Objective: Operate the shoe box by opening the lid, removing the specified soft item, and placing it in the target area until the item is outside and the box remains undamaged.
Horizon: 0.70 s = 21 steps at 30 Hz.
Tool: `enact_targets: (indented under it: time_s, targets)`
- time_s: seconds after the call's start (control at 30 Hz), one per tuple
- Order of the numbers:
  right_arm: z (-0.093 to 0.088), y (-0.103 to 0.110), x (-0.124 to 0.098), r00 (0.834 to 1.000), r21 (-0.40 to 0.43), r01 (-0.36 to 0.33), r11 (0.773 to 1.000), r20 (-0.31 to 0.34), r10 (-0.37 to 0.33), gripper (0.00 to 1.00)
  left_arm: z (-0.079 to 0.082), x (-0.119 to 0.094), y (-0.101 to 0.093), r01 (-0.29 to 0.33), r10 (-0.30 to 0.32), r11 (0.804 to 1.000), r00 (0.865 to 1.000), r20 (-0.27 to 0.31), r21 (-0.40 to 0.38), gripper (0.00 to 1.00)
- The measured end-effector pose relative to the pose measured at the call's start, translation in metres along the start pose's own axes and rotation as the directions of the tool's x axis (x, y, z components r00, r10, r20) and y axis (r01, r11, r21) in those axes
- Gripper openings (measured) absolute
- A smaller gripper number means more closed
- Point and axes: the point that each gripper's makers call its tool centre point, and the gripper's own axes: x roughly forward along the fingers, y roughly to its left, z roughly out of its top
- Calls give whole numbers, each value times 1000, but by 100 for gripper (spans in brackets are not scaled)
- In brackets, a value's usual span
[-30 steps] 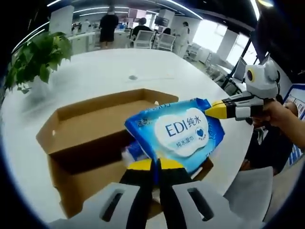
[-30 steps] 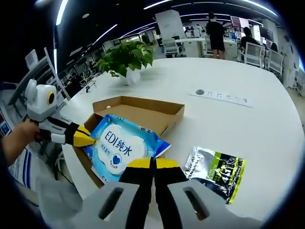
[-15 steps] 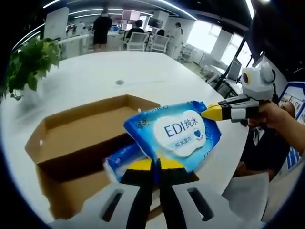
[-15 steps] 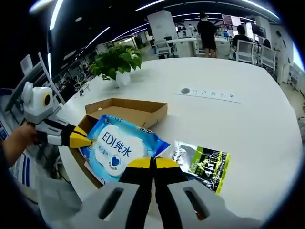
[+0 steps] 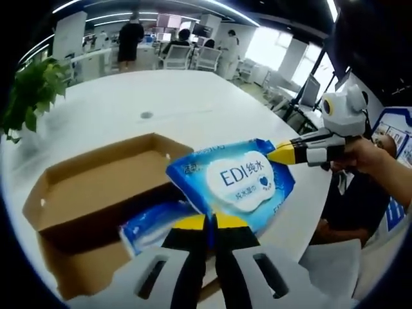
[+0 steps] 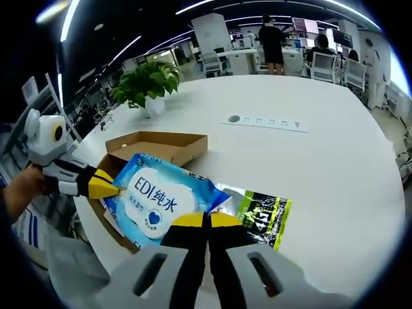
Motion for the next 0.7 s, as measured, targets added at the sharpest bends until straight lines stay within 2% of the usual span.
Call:
enact_targets:
  time_s: [0.3, 0.7]
  targets:
    - [-4, -20, -8, 1000, 13, 23, 1000, -2, -23, 0, 5, 16, -16, 25, -25, 1000, 1000, -10, 14, 0]
    - [-13, -43, -13, 998, 43, 59, 997, -13, -58, 0, 10, 36, -29, 51, -50, 998, 998, -33, 32, 0]
